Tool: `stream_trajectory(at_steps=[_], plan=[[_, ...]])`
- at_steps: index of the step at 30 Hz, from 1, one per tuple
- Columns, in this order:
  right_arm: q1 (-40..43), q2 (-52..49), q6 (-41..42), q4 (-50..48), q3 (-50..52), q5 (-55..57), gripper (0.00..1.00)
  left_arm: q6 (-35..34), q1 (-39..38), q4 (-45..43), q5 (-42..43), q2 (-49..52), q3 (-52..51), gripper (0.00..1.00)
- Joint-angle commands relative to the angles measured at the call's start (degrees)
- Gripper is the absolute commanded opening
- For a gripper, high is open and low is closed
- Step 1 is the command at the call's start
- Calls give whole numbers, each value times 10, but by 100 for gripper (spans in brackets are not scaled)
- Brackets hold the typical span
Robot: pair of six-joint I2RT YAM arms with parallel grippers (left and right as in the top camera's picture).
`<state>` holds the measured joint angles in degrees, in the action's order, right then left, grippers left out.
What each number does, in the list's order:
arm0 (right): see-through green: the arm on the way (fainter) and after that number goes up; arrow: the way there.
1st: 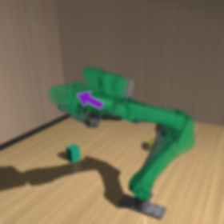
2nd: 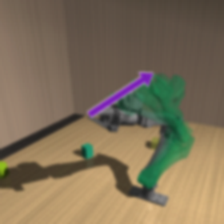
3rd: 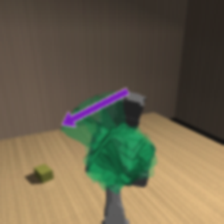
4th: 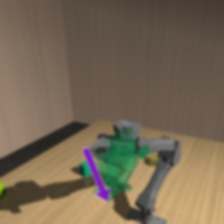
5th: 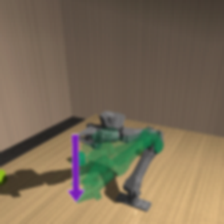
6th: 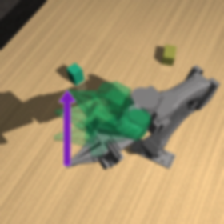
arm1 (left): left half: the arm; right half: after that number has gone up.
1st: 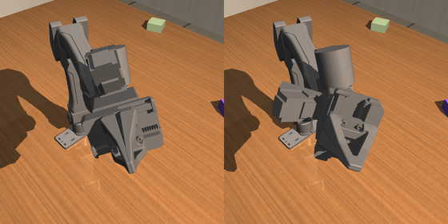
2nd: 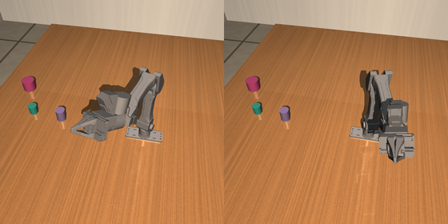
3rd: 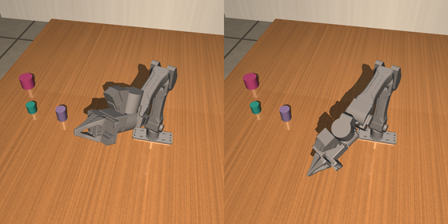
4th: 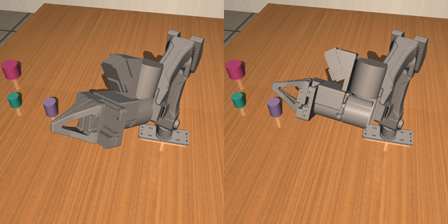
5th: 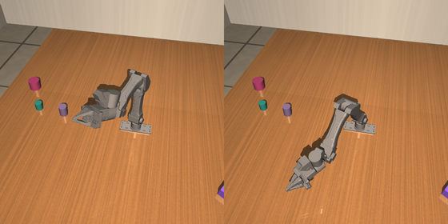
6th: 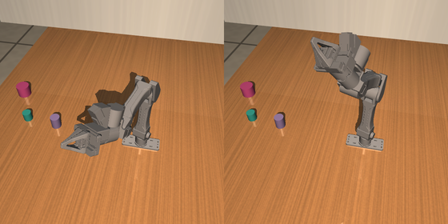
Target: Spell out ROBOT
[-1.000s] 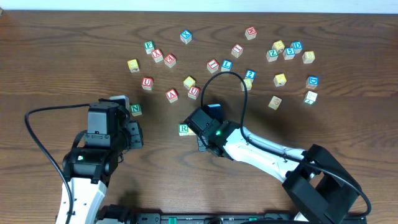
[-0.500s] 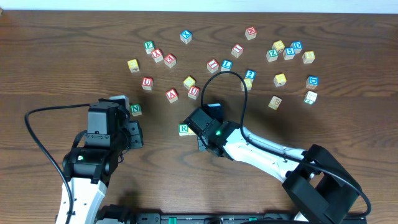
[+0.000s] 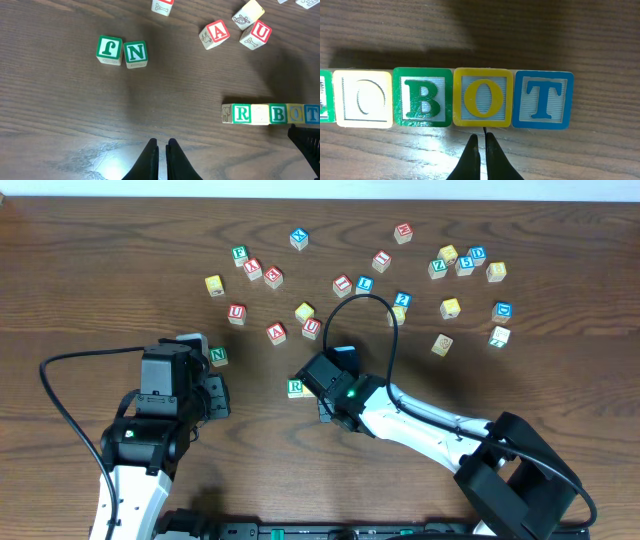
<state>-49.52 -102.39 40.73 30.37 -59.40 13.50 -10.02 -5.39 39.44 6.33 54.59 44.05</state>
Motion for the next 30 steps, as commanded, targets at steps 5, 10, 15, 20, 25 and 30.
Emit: stream_trajectory(at_steps=[5, 10, 15, 20, 25, 30], plan=[[3, -7, -5, 8, 4, -3, 1, 12, 2, 5, 5, -4, 1, 7], [3, -7, -5, 13, 4, -8, 1, 12, 2, 4, 5, -4, 1, 7], [2, 1, -5, 24, 3, -19, 1, 12, 2, 5, 5, -4, 1, 7], [-16, 54, -5, 62, 2, -14, 1, 12, 2, 5, 6, -4, 1, 7], [-23, 201, -5, 107, 2, 45, 1, 12, 2, 6, 6, -15, 1, 7], [-17, 294, -7, 139, 2, 102, 4, 12, 2, 7, 6, -41, 1, 7]])
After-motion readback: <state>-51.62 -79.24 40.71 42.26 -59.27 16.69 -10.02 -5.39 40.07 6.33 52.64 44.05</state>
